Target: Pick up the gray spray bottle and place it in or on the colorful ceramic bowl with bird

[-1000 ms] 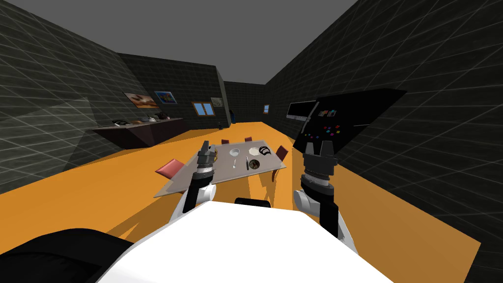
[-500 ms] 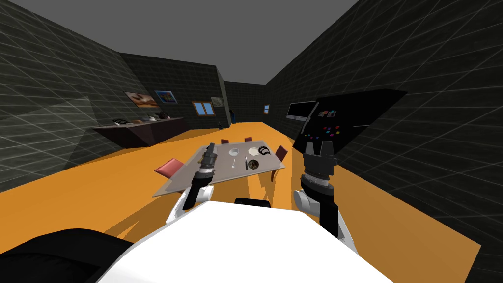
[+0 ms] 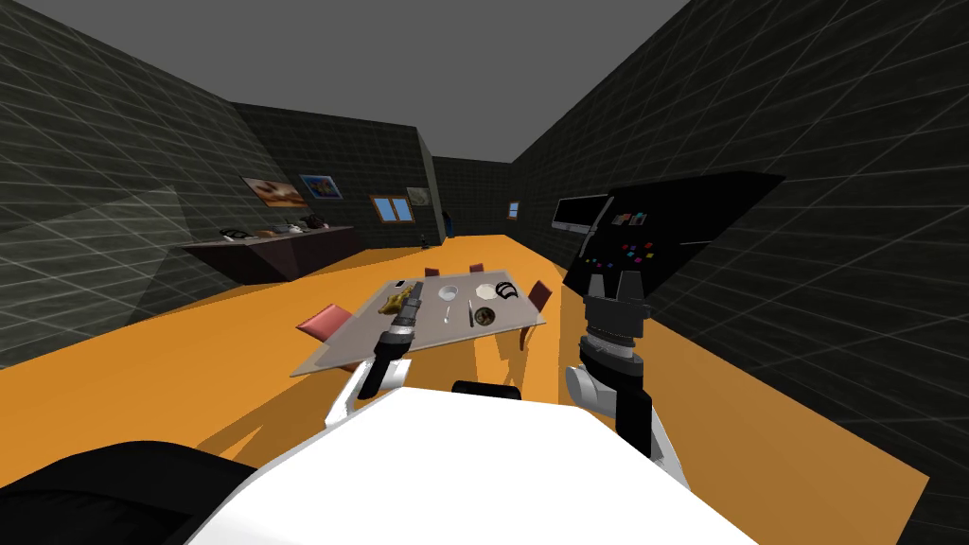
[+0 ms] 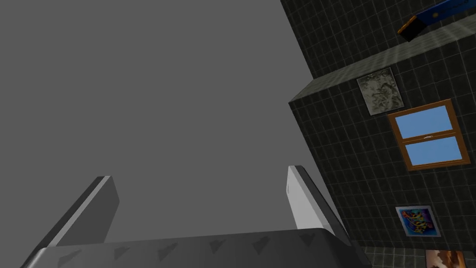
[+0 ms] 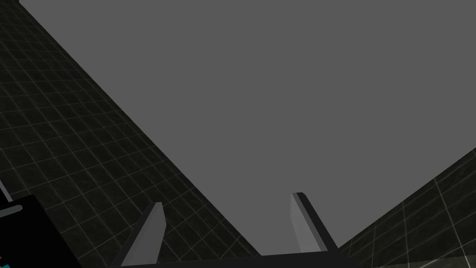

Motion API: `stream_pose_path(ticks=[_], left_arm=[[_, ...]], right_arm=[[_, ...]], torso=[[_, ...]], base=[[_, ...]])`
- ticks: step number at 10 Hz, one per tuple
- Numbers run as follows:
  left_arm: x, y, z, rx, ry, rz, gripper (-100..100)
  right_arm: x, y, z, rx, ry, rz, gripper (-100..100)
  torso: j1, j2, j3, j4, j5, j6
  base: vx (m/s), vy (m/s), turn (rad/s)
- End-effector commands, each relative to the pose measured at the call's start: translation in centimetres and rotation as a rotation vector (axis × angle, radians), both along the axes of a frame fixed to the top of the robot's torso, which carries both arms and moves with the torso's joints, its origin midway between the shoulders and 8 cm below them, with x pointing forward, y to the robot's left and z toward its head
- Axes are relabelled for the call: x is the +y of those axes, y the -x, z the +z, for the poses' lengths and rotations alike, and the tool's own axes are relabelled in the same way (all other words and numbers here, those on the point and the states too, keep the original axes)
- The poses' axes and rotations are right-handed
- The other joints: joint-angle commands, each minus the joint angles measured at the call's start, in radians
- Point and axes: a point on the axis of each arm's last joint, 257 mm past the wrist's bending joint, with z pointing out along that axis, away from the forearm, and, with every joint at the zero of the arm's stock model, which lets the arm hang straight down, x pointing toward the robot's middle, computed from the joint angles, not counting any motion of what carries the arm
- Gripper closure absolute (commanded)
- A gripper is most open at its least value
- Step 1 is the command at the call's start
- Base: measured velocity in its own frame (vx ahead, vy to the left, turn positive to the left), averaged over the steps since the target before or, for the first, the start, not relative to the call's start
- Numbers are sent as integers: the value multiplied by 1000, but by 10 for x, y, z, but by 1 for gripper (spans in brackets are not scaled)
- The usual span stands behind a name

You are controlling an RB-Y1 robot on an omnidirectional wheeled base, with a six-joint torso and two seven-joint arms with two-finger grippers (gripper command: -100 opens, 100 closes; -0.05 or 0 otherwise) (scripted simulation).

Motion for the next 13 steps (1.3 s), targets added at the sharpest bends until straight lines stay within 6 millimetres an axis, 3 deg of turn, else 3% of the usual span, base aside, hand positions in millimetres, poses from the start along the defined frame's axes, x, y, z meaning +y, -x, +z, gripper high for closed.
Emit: stream_pose_path(ticks=[1, 7, 10, 13], left_arm=[[3, -7, -20, 40, -56, 22, -100], [17, -24, -86, 174, -255, 99, -100], [22, -27, -108, 216, -304, 118, -100], [33, -32, -146, 293, -400, 152, -100]], right_arm=[[0, 0, 0, 0, 0, 0, 0], [0, 0, 0, 0, 0, 0, 0], [0, 0, 0, 0, 0, 0, 0], [0, 0, 0, 0, 0, 0, 0]], torso=[[0, 0, 0, 0, 0, 0], [-1, 0, 0, 0, 0, 0], [0, 0, 0, 0, 0, 0], [-3, -1, -1, 0, -1, 0]], base=[[11, -60, 7], [-2, -83, 13], [-2, -59, 7], [12, -95, 13]])
